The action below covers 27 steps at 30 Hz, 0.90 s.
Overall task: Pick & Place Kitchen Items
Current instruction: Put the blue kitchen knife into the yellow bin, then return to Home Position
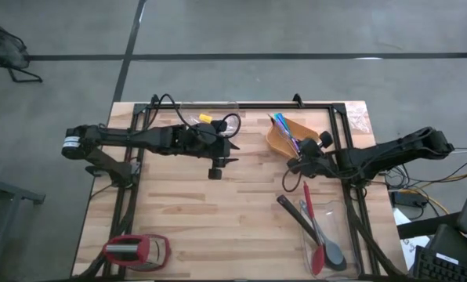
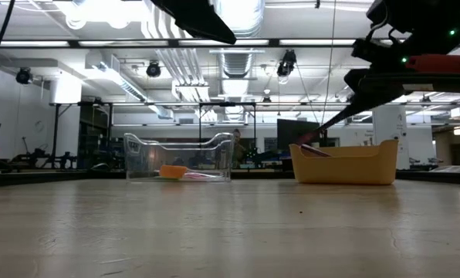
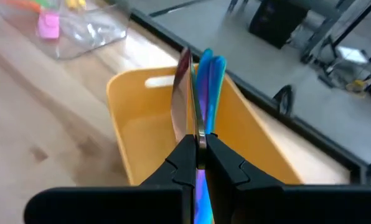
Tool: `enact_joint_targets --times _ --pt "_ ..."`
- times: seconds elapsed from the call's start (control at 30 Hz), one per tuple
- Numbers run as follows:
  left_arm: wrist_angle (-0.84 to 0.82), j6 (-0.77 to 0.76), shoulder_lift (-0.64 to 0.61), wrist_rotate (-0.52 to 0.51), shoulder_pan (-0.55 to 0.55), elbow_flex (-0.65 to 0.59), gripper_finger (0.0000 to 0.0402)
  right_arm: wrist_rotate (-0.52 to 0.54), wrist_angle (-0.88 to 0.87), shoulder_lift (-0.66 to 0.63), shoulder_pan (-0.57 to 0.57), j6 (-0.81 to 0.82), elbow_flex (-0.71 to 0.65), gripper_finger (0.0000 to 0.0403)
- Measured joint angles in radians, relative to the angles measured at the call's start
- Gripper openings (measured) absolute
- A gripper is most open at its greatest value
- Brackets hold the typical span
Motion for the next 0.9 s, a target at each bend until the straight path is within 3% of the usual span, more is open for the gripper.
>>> enact_joint_targets --times 0.5,0.9 --pt "-0.002 0.0 0.0 0.0 0.0 0.0 0.017 -0.125 -0.015 0.002 -0.003 0.09 -0.068 0.0015" --pt "-0.002 -0.013 0.0 -0.001 0.0 0.0 0.017 -0.154 -0.044 0.003 -0.021 0.129 -0.069 0.0073"
